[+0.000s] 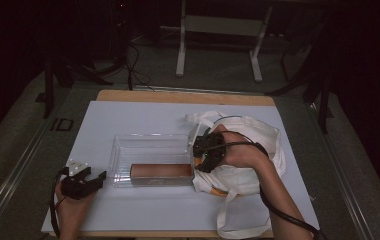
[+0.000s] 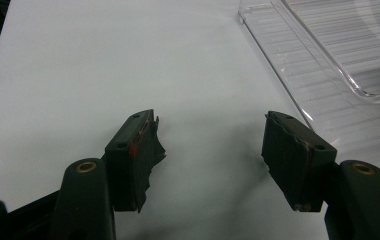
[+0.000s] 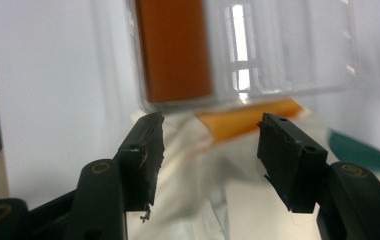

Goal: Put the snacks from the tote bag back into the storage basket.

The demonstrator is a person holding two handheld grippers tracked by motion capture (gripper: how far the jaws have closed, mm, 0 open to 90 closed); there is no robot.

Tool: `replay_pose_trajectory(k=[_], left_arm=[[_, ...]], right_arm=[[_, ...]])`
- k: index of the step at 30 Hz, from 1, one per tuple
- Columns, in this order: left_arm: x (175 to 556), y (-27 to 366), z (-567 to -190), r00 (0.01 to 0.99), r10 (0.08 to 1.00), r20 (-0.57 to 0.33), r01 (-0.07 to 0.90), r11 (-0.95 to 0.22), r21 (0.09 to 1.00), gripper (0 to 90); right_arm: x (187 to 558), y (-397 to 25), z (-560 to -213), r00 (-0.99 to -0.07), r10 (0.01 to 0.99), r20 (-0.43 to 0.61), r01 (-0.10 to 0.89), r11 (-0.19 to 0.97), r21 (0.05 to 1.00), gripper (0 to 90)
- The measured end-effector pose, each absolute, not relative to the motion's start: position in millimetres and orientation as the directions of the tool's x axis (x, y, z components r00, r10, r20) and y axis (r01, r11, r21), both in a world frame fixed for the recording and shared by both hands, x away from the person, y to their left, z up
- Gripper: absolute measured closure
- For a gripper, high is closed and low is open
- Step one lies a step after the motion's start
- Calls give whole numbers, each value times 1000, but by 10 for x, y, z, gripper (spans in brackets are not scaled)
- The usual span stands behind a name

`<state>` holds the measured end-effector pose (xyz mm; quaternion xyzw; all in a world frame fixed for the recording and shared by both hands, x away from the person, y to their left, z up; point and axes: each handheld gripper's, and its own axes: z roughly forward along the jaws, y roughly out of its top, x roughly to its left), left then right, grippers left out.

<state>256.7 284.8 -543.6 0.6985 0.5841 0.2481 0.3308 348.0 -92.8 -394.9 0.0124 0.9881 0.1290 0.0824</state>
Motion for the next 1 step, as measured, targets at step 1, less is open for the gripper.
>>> replay_pose_trajectory(k=[1], left_arm=[[2568,2846,-5437,195,980,-36,652,-102,751,384]], right_arm=[[3483,-981,-3931,-983,65,-171,16,963,270,434]])
